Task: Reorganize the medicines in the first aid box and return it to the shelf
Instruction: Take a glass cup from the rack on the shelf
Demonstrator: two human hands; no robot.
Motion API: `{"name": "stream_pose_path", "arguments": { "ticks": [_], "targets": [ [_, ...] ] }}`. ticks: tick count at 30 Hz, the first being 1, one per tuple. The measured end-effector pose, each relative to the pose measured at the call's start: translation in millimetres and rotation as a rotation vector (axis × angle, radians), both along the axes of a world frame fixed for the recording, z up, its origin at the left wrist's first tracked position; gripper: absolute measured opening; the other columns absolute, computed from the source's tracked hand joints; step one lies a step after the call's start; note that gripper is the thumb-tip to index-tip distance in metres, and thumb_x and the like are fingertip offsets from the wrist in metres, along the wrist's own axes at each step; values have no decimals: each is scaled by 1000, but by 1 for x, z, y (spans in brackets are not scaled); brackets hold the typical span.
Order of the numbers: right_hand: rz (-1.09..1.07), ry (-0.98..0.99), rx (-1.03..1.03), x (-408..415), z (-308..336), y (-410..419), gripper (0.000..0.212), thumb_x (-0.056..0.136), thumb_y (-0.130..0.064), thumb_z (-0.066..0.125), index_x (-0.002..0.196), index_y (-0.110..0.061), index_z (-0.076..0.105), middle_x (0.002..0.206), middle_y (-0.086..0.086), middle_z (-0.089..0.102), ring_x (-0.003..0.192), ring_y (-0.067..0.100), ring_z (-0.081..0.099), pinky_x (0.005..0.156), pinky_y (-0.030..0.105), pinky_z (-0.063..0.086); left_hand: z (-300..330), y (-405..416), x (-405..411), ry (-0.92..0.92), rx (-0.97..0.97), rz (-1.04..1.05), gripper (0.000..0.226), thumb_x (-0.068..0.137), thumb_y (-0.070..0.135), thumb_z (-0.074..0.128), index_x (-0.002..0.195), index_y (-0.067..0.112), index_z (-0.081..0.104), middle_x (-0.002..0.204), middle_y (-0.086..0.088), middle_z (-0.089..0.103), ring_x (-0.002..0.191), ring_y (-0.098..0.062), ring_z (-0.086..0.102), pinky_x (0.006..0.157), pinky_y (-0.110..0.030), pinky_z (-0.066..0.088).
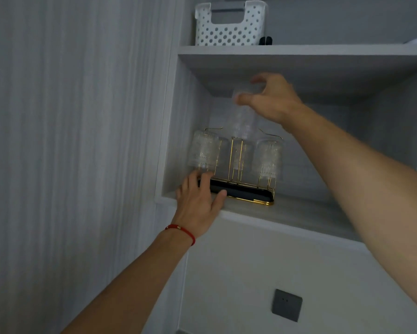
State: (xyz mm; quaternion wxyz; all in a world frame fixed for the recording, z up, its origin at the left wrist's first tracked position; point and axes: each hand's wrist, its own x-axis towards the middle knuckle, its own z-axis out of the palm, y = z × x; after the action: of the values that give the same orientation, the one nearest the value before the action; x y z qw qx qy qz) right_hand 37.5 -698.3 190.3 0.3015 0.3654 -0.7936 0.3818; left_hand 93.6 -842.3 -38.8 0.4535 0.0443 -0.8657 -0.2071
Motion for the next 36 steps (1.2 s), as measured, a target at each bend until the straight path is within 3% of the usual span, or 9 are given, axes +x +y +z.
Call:
{"name": "stream_pose_path", "arguments": {
  "ticks": [6,8,11,14,17,22,28,33,36],
  "targets": [
    [331,-258,-149,44,-45,33,63,85,-38,81,139,-11,60,132,5,67,110,17,72,93,45,62,24,36,43,210,570,-504,85,79,65,66,149,33,30,145,11,44,128,-1,49,103,-20,41],
    [450,-359,-178,62,-75,45,43,91,-30,77,127,-8,69,122,11,74,105,22,75,95,49,60,27,57,63,304,772,-676,87,77,59,71,149,27,33,138,2,55,116,-12,65,96,-28,54],
    [623,-506,-211,86,-130,70,13,96,-21,69,102,-12,76,103,9,78,95,19,73,94,47,61,6,80,96,456,928,-784,65,88,35,69,143,12,42,125,-12,66,99,-33,72,81,-40,60],
    [759,-618,-152,98,-192,99,10,92,-23,70,99,-16,73,95,2,72,89,12,70,93,42,59,-40,89,128,428,965,-732,65,88,28,70,145,13,41,127,-15,64,113,-33,67,86,-48,59],
    [764,-725,-20,97,-262,125,41,83,-28,75,122,-20,71,114,3,72,98,16,74,92,40,61,-91,92,151,293,1025,-694,72,78,27,76,143,22,45,111,-6,71,103,-22,70,87,-43,57],
    [771,-877,253,103,-369,149,60,78,-20,76,135,-31,62,132,-1,69,121,20,66,104,42,54,-174,109,167,-39,1063,-617,84,76,21,85,147,25,41,125,-15,69,113,-29,68,90,-38,54],
    [707,-1050,276,124,-459,154,63,84,-18,87,135,-32,54,125,-17,72,117,-2,66,97,23,53,-247,122,185,-346,982,-560,99,69,14,91,149,38,37,138,-8,60,125,-29,62,104,-51,49],
    [436,-1117,282,149,-554,163,72,65,-17,98,124,-23,57,117,-6,73,109,10,70,98,33,55,-325,128,207,-628,986,-534,93,70,10,88,147,31,40,142,-6,53,129,-17,58,105,-35,50],
    [267,-1149,296,174,-612,166,75,62,-14,97,122,-21,54,117,-4,69,108,17,66,86,19,51,-385,119,225,-871,900,-374,89,73,8,82,147,30,40,142,-6,51,135,-20,50,108,-35,46]
  ]
}}
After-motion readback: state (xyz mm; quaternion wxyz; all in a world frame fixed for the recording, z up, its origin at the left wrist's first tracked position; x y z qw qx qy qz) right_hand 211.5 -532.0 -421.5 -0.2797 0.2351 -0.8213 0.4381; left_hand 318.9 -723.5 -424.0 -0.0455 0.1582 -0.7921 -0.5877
